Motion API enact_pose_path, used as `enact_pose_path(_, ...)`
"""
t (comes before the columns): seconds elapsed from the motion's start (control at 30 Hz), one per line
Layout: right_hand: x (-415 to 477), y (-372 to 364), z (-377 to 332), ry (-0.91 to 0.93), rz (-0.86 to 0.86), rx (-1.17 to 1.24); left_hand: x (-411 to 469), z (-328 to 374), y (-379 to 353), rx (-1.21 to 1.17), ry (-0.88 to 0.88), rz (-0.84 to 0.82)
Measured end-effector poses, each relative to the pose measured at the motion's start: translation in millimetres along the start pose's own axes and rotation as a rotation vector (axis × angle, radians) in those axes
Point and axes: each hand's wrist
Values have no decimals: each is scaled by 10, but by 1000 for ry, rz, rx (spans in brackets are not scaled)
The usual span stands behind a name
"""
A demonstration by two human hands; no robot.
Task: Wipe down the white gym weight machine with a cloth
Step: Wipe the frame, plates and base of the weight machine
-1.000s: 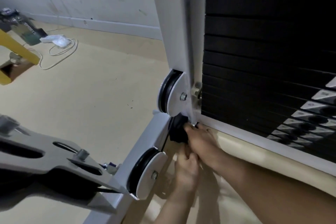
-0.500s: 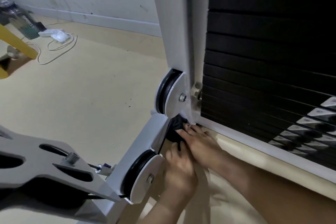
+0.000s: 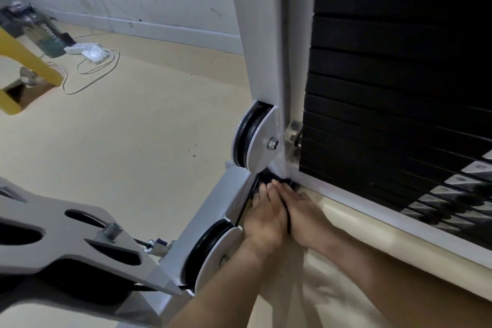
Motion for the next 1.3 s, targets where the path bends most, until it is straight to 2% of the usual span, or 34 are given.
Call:
enact_pose_path(0.13, 32, 117, 28, -124, 109, 260, 132, -30, 59, -99, 34, -31)
enact_pose_path(0.27, -88, 203, 84, -232, 215, 223, 148, -22, 103, -108, -40, 8)
enact_pose_path(0.37, -106, 171, 42, -195, 125, 255, 210, -4, 60, -178, 71, 58)
enact_pose_path(0.47, -132, 77, -11, -239, 3, 313, 187, 45, 11, -218, 84, 2)
enact_pose_path(0.53, -222, 60, 30, -307, 50, 454, 130, 101, -26, -233, 30, 8)
enact_pose_path(0.63, -408, 100, 117, -463, 211, 779, -21, 269, -106, -140, -183, 51)
enact_pose_path(0.67, -437, 127, 125, -482, 251, 871, 10, 275, -98, -154, -178, 84)
enact_pose_path(0.77, -372, 210, 54, -441, 295, 1036, 152, 186, 16, -389, 28, 259)
enact_pose_path(0.8, -348, 216, -21, -436, 273, 1036, 144, 150, 45, -347, 83, 275)
enact_pose_path(0.83, -336, 205, -95, -439, 253, 1003, 134, 133, 39, -312, 110, 218)
enact_pose_path(0.87, -332, 203, -147, -455, 228, 939, 108, 155, 5, -352, 84, 120)
enact_pose_path(0.9, -340, 182, -202, -482, 194, 872, 45, 185, -65, -291, 43, 59)
enact_pose_path(0.93, -355, 178, -211, -511, 181, 818, 4, 232, -117, -247, -15, 55)
enact_pose_path(1.0, -416, 214, -144, -580, 244, 810, -40, 316, -125, -370, -69, -5)
enact_pose_path(1.1, -467, 328, -118, -742, 388, 1016, 35, 296, 13, -680, 41, -16)
enact_pose_path(1.17, -400, 361, -128, -827, 460, 1272, 111, 278, 62, -922, 267, 22)
enact_pose_path(1.23, -284, 380, -219, -803, 522, 1547, 138, 260, 114, -1163, 481, 113)
enact_pose_path(1.3, -190, 390, -343, -677, 512, 1686, 180, 265, 156, -1276, 577, 185)
Point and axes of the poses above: each hand's wrist, its own x-axis towards the middle knuckle, its own y-axis out of the back of the hand, z = x × y, and after that the axes turned 13 degrees about x, right-handed
